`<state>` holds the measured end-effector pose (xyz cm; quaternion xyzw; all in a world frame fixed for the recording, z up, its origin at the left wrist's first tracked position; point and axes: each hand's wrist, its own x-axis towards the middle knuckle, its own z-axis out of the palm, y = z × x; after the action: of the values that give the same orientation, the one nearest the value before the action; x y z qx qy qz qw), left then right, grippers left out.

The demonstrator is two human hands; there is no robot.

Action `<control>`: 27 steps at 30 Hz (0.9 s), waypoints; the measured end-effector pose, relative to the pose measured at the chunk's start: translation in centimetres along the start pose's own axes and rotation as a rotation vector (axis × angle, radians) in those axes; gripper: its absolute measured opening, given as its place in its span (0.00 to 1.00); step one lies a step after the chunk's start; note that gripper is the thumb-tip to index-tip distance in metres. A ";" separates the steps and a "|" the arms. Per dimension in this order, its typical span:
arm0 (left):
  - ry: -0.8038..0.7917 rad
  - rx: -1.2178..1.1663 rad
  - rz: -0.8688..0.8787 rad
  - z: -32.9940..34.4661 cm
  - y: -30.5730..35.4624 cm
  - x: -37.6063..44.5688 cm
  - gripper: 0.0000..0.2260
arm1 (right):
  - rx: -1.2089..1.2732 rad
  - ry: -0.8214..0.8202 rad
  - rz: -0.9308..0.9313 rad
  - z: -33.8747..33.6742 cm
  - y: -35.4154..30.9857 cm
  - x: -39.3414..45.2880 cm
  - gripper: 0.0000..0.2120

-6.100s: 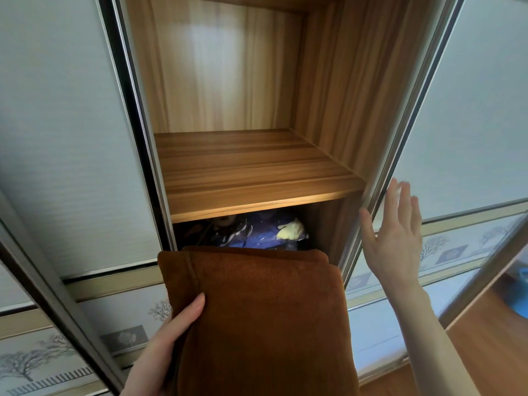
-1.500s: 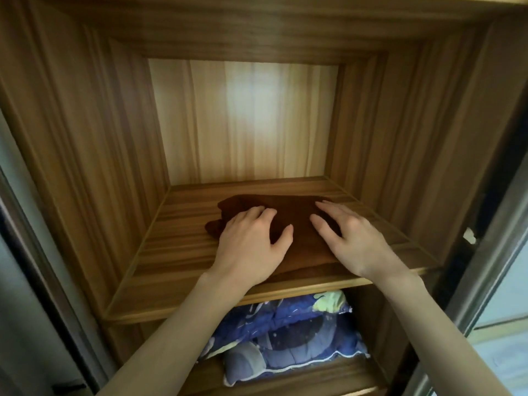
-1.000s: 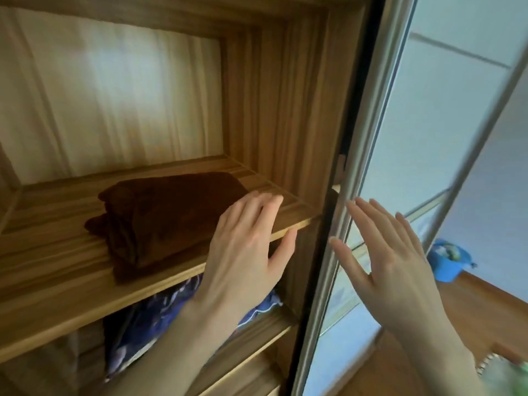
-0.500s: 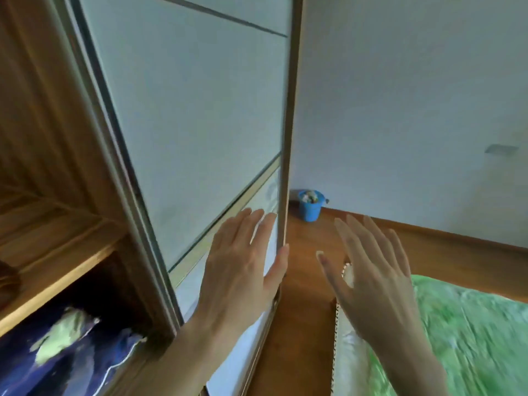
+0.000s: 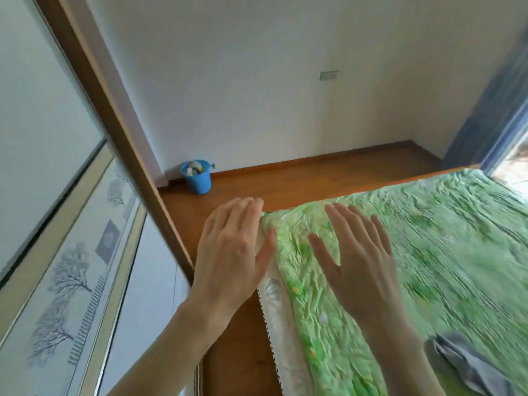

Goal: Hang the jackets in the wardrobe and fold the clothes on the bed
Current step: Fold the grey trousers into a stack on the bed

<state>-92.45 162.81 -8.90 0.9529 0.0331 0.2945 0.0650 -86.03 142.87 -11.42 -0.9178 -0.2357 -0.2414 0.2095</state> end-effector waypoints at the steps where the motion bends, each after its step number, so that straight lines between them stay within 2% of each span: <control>1: -0.010 -0.028 0.035 0.9 0.3 0.7 0.23 | -0.016 0.009 0.040 -0.1 0.6 -0.5 0.28; 13: -0.200 -0.400 0.481 10.7 8.5 4.0 0.24 | -0.300 0.137 0.628 -3.2 3.4 -10.2 0.26; 17: -0.258 -0.528 0.585 13.6 12.2 3.2 0.23 | -0.388 0.123 0.823 -3.7 4.2 -13.9 0.27; 27: -0.343 -0.687 0.835 16.5 23.0 -2.1 0.21 | -0.457 0.170 1.101 -7.2 7.5 -23.3 0.27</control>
<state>-84.27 138.11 -20.25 0.8436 -0.4551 0.1300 0.2537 -102.50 125.52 -20.39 -0.9041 0.3498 -0.2143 0.1192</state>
